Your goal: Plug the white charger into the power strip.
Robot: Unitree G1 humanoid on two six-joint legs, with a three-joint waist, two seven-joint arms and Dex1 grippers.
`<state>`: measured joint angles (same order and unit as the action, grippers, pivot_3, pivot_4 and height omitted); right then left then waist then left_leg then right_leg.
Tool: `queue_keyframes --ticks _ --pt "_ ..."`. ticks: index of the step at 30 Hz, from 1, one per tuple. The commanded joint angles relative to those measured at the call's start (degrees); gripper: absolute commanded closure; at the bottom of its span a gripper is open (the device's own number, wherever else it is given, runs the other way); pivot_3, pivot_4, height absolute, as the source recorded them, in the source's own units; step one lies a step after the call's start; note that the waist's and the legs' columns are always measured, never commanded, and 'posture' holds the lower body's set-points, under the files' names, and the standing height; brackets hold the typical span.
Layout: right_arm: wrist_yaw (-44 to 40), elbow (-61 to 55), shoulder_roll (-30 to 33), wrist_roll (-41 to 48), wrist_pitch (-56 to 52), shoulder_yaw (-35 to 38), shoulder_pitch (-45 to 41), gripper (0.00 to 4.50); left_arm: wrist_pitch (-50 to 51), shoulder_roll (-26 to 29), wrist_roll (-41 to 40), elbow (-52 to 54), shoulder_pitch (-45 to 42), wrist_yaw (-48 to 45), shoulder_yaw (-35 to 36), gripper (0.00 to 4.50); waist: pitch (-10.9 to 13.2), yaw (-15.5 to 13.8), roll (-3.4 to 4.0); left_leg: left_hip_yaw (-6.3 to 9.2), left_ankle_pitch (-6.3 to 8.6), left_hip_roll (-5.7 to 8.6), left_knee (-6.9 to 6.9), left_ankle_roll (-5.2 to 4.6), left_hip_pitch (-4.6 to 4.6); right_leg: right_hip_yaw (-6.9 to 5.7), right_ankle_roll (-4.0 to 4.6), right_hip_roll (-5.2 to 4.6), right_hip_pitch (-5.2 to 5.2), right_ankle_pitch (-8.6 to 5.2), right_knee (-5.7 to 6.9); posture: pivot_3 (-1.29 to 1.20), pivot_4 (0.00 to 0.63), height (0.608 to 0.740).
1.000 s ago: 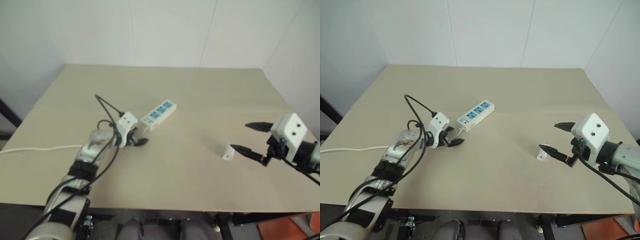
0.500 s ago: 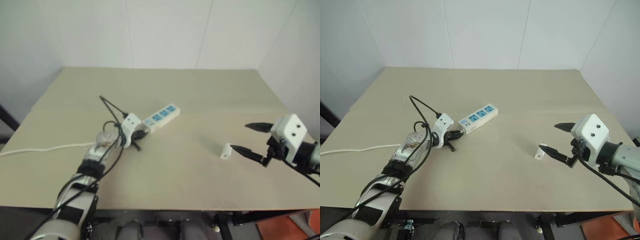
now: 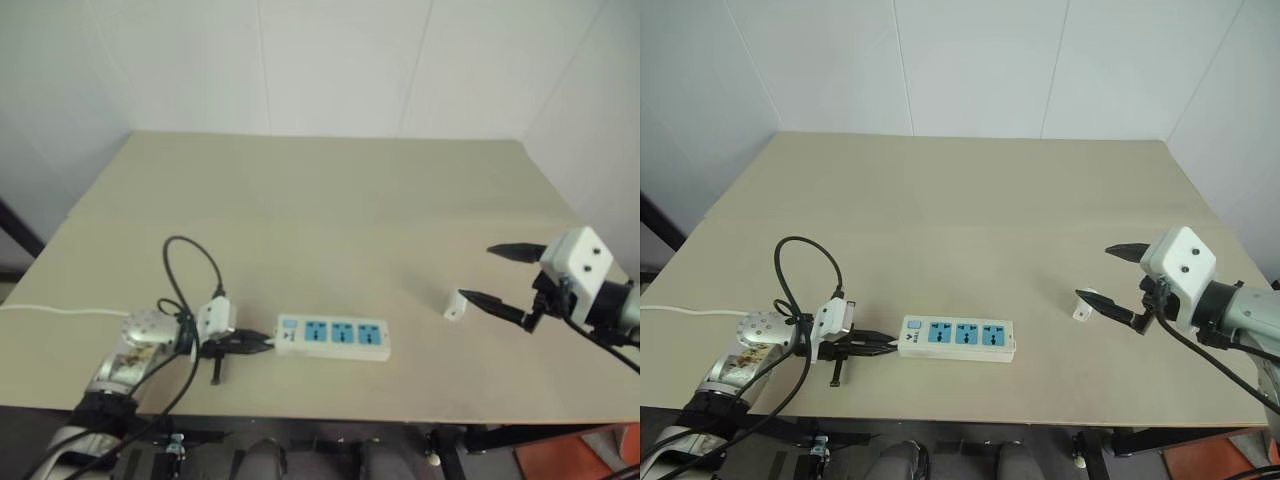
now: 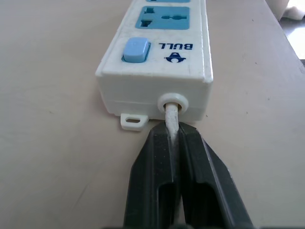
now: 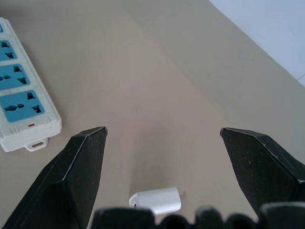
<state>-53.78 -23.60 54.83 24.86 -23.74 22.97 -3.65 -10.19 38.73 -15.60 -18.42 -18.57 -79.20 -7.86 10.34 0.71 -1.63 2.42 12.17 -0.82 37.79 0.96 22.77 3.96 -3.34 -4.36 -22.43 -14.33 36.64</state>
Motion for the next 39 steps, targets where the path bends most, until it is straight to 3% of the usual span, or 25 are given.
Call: queue_keyframes --ticks 1,11,16,25,39 --pt "-0.3 0.0 0.7 -0.1 1.4 0.3 -1.2 0.00 -1.1 0.9 -0.3 -1.0 -2.2 -0.1 2.3 3.36 0.0 0.0 0.00 0.01 0.00 0.00 0.00 0.00 0.03 0.00 0.01 0.01 -0.03 0.01 -0.01 0.00 0.150 0.740" --pt "-0.9 -0.7 0.5 0.0 1.3 2.0 0.7 0.00 8.1 4.0 -10.6 6.4 -3.9 -6.6 7.2 0.01 0.0 0.3 0.00 0.02 -0.01 -0.02 0.00 -0.01 0.49 0.01 0.32 0.05 -0.62 0.19 0.21 0.00 0.150 0.740" --pt "-0.8 -1.3 0.4 0.3 1.1 1.8 1.0 0.00 9.5 -0.9 -10.2 5.6 -6.3 -5.2 5.6 0.01 0.0 0.1 0.00 0.01 -0.01 0.02 0.05 -0.01 0.49 0.01 0.15 0.03 -0.57 0.11 0.18 0.00 0.150 0.740" --pt "-1.0 -2.3 0.9 1.0 0.3 2.0 0.8 0.00 3.1 -9.4 -2.1 -4.9 -9.9 -5.5 -0.8 0.01 0.0 0.4 -0.02 0.01 -0.01 0.00 0.05 -0.01 0.50 0.03 0.29 0.09 -0.61 0.21 0.19 0.00 0.150 0.740" --pt "-0.9 -3.3 0.6 1.5 0.1 2.1 1.2 0.00 -1.2 -9.5 0.9 -8.9 -7.0 -4.6 -1.2 0.01 0.0 0.3 0.00 0.03 -0.01 0.00 0.05 -0.01 0.45 0.03 0.30 0.08 -0.57 0.21 0.21 0.00 0.150 0.740"
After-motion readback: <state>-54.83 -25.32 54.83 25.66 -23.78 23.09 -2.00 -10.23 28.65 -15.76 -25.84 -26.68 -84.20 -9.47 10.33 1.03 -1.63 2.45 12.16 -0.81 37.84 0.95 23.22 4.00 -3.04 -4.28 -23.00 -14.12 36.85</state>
